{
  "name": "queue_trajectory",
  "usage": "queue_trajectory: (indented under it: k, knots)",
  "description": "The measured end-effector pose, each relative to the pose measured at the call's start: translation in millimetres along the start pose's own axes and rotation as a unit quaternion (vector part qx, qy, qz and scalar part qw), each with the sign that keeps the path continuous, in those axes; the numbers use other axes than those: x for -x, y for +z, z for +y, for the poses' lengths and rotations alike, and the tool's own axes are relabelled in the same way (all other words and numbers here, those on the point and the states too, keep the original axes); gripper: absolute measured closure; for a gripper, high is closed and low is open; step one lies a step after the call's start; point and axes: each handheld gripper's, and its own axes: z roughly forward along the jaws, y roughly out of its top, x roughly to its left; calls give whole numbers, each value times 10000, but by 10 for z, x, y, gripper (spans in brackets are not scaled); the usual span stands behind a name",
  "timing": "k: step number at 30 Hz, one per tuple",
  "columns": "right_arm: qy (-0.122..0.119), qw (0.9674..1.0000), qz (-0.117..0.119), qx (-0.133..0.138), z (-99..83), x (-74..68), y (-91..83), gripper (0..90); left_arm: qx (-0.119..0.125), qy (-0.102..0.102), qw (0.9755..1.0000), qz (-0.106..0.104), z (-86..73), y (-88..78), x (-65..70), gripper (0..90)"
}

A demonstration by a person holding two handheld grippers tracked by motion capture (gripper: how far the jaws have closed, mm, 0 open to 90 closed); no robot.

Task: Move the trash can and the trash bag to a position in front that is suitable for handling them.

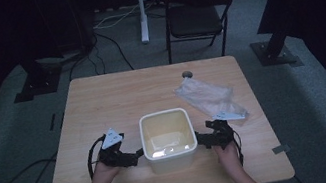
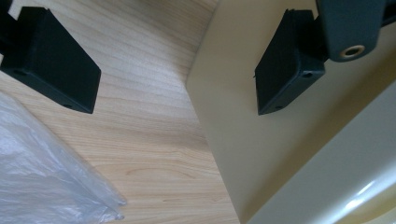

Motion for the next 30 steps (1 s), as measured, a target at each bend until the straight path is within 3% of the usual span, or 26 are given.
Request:
queue_trajectory:
  k: [17, 24, 30]
  knots:
    - [93, 10000, -29, -8, -109, -11, -155, 138, -66, 155, 9998, -83, -7, -26, 139, 4]
    - [152, 9999, 28, -17, -91, 35, -136, 126, -22, 126, 9999, -56, -37, -11, 112, 4]
    - [91, 9996, -236, 150, 17, 178, -180, 127, -87, -15, 9999, 49, -154, -46, 16, 4]
